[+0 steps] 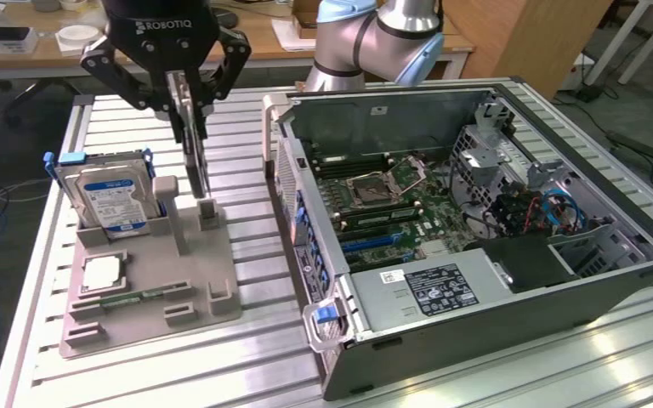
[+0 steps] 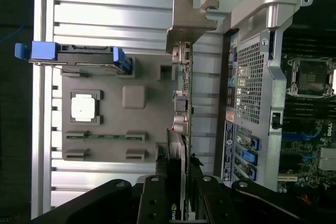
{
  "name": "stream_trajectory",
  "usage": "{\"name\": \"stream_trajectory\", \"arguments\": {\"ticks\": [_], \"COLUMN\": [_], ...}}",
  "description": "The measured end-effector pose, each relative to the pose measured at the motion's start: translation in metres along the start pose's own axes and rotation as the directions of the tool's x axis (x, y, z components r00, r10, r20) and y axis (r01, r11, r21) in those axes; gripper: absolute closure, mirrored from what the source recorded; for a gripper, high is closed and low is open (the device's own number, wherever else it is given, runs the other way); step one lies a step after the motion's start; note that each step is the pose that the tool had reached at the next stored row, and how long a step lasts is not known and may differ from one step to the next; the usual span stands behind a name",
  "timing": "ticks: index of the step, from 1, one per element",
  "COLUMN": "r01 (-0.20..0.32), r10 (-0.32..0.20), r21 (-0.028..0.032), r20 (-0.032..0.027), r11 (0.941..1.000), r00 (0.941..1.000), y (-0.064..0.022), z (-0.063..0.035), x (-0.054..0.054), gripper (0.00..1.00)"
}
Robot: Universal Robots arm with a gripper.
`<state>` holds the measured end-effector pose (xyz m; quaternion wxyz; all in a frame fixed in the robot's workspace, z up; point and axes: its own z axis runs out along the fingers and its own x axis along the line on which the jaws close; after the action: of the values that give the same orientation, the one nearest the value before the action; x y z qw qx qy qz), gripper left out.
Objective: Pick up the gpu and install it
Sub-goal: 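Pick up the gpu and move the gpu toward the slot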
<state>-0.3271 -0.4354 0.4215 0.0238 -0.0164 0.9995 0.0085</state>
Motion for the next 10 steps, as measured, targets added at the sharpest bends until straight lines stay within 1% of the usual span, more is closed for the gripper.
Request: {"name": "stream_trajectory", "arguments": {"ticks": [10], "r01": [0.000], "r10": [0.000], "r21": [-0.0004], "r20": [0.0001], "r11": [1.0000], "r00": [1.0000], "y": [0.0001], "z": [-0.0065], "x": [-0.0003], "gripper": [0.74]}}
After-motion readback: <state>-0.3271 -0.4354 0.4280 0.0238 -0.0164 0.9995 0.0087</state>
